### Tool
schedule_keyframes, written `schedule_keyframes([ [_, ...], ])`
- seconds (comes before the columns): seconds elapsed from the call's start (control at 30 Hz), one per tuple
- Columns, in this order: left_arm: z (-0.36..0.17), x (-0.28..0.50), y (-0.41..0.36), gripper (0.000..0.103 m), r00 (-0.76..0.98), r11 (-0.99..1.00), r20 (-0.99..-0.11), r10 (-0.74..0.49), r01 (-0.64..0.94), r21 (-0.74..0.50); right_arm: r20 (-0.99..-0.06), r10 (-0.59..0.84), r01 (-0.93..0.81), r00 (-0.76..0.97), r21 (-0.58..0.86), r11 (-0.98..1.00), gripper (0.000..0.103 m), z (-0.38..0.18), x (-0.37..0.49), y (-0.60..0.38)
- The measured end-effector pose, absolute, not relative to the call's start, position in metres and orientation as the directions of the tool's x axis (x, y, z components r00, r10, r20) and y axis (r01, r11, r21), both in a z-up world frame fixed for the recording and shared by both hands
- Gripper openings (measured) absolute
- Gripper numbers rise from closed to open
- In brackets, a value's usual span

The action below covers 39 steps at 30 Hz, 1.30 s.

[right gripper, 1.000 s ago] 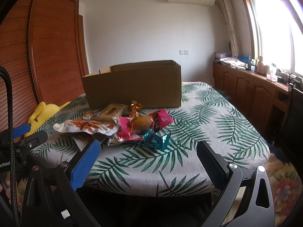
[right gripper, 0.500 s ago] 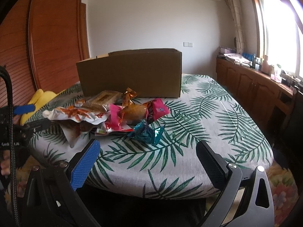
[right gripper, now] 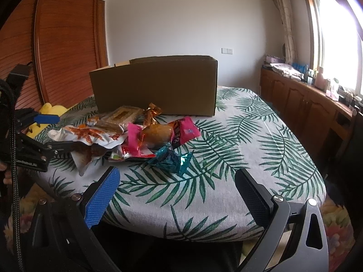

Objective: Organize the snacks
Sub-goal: 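Reach the right tool to the blue foil candy and close on it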

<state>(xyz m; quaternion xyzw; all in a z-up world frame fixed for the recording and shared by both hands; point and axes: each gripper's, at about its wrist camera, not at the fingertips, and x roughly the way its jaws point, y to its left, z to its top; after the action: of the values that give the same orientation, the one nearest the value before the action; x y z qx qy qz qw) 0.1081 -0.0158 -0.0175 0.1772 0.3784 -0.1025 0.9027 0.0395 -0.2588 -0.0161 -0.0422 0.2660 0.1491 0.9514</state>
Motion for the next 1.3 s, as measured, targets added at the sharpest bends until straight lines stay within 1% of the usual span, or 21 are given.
schedule_keyframes([
  [0.13,-0.024,0.119,-0.022,0.093,0.673,0.904,-0.738,-0.045,0.343,0.257,-0.516,0.262,-0.304,0.816,0.002,0.953,0.102,-0.014,0.041,-0.260],
  [0.27,-0.023,0.126,-0.024,0.092,0.665,0.906,-0.744,-0.064,0.351,0.236,-0.522,0.265,-0.314,0.811,-0.005,0.949,0.102,-0.014,0.047,-0.261],
  [0.3,-0.022,0.127,-0.024,0.091,0.667,0.906,-0.742,-0.069,0.353,0.233,-0.524,0.267,-0.320,0.809,-0.010,0.948,0.102,-0.014,0.049,-0.261],
  [0.4,-0.020,0.128,-0.026,0.080,0.663,0.904,-0.742,-0.102,0.372,0.208,-0.552,0.290,-0.351,0.782,-0.006,0.936,0.102,-0.015,0.061,-0.260],
  [0.47,-0.017,0.128,-0.026,0.067,0.660,0.904,-0.741,-0.126,0.384,0.188,-0.579,0.309,-0.378,0.755,0.002,0.926,0.100,-0.017,0.070,-0.259],
  [0.5,-0.016,0.129,-0.027,0.065,0.658,0.902,-0.741,-0.138,0.392,0.180,-0.592,0.317,-0.391,0.741,0.003,0.920,0.099,-0.018,0.076,-0.259],
  [0.57,-0.013,0.130,-0.029,0.055,0.650,0.894,-0.742,-0.168,0.418,0.164,-0.616,0.334,-0.421,0.713,0.004,0.907,0.093,-0.020,0.085,-0.257],
  [0.6,-0.012,0.129,-0.030,0.053,0.651,0.890,-0.738,-0.177,0.426,0.163,-0.629,0.343,-0.439,0.698,0.003,0.899,0.092,-0.021,0.090,-0.256],
  [0.63,-0.010,0.129,-0.030,0.048,0.652,0.889,-0.735,-0.184,0.430,0.158,-0.642,0.347,-0.457,0.683,-0.006,0.889,0.091,-0.020,0.095,-0.254],
  [0.67,-0.009,0.130,-0.031,0.040,0.654,0.888,-0.732,-0.191,0.433,0.154,-0.649,0.349,-0.469,0.676,-0.014,0.883,0.089,-0.020,0.096,-0.253],
  [0.7,-0.007,0.129,-0.031,0.039,0.656,0.888,-0.728,-0.201,0.436,0.148,-0.655,0.355,-0.483,0.667,-0.018,0.876,0.087,-0.019,0.098,-0.252],
  [0.73,-0.006,0.129,-0.030,0.035,0.654,0.889,-0.727,-0.208,0.437,0.139,-0.661,0.365,-0.499,0.655,-0.016,0.867,0.086,-0.019,0.100,-0.250],
  [0.77,-0.005,0.130,-0.029,0.025,0.646,0.888,-0.731,-0.219,0.442,0.124,-0.668,0.377,-0.518,0.641,-0.014,0.855,0.084,-0.018,0.103,-0.249],
  [0.8,-0.004,0.130,-0.028,0.022,0.643,0.891,-0.733,-0.222,0.440,0.116,-0.676,0.389,-0.536,0.627,-0.011,0.844,0.083,-0.017,0.104,-0.247],
  [0.87,-0.003,0.134,-0.022,0.021,0.629,0.896,-0.738,-0.243,0.437,0.077,-0.693,0.411,-0.574,0.592,-0.004,0.819,0.068,-0.016,0.108,-0.243],
  [0.93,-0.001,0.139,-0.017,0.021,0.610,0.898,-0.745,-0.268,0.439,0.037,-0.709,0.428,-0.609,0.560,-0.002,0.793,0.059,-0.015,0.112,-0.237],
  [1.03,-0.001,0.147,-0.013,0.023,0.586,0.896,-0.761,-0.278,0.443,0.013,-0.736,0.425,-0.645,0.527,-0.021,0.764,0.056,-0.016,0.117,-0.231],
  [1.13,-0.005,0.154,-0.013,0.034,0.563,0.895,-0.781,-0.270,0.445,0.011,-0.767,0.408,-0.669,0.495,-0.037,0.743,0.054,-0.019,0.119,-0.226],
  [1.23,-0.008,0.154,-0.014,0.036,0.563,0.893,-0.783,-0.264,0.450,0.022,-0.786,0.389,-0.678,0.481,-0.052,0.734,0.054,-0.022,0.120,-0.227],
  [1.3,-0.011,0.153,-0.017,0.042,0.554,0.887,-0.790,-0.262,0.461,0.030,-0.795,0.377,-0.677,0.476,-0.057,0.734,0.054,-0.025,0.121,-0.228],
])
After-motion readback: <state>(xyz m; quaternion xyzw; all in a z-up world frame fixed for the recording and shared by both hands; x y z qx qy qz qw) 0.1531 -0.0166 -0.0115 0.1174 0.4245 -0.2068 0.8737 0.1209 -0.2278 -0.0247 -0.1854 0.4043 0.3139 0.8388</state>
